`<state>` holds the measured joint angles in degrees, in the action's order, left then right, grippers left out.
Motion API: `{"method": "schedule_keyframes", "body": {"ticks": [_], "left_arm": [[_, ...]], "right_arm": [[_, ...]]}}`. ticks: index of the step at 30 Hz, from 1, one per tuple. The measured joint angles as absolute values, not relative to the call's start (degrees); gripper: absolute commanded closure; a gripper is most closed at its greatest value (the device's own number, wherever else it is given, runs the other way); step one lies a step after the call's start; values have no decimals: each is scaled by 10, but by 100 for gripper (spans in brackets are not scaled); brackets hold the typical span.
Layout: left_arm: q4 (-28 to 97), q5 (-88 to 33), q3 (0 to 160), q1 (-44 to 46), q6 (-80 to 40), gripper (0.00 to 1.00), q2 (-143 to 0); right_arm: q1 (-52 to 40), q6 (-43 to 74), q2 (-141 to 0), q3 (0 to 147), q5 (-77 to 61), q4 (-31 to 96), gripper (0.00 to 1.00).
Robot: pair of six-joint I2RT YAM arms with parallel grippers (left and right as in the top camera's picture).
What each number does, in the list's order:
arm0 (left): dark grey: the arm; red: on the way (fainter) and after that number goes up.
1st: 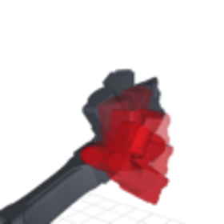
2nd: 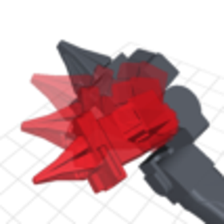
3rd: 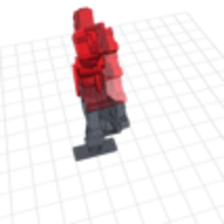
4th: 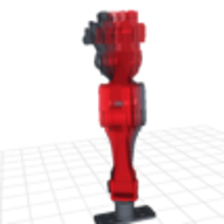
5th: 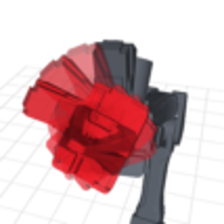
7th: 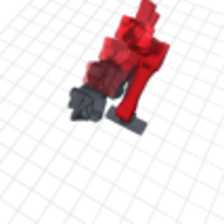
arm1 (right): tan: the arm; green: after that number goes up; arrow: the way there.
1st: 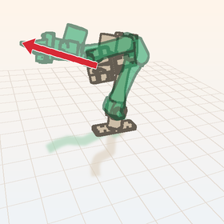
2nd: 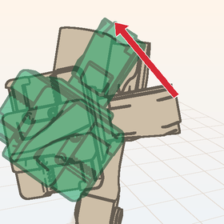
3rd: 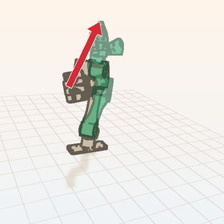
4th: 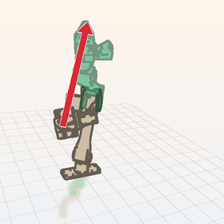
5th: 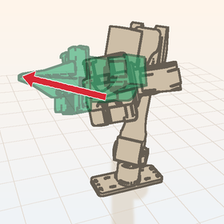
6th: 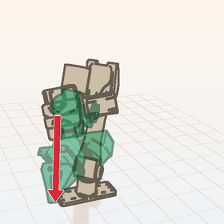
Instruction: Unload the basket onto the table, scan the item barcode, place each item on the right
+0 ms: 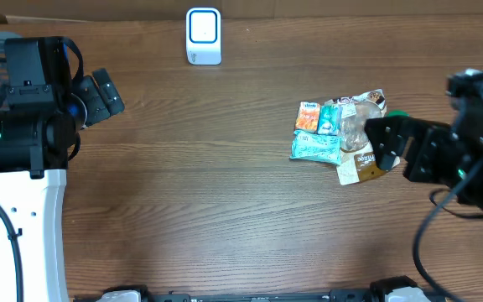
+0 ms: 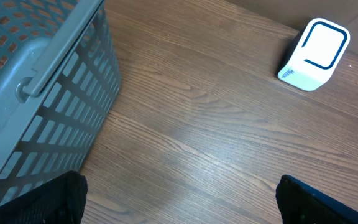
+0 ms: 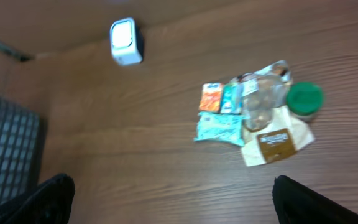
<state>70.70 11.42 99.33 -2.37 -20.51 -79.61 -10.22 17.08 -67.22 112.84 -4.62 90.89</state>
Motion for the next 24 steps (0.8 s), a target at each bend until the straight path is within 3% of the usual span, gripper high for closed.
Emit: {"method": "schedule_keyframes", "body": {"ticks": [5, 9, 19, 24], "left_arm": [[707, 114, 993, -24, -205, 1, -796], [707, 114, 993, -24, -205, 0, -796], [707, 114, 993, -24, -205, 0, -796], [707, 114, 993, -24, -205, 1, -796]], "right_arm": [[-94, 178, -612, 1088, 10, 833, 0], [-90, 153, -526, 937, 26, 682, 0], [-64, 136, -284, 399, -13, 178, 0], [-64, 135, -191, 194, -31, 21, 0]]}}
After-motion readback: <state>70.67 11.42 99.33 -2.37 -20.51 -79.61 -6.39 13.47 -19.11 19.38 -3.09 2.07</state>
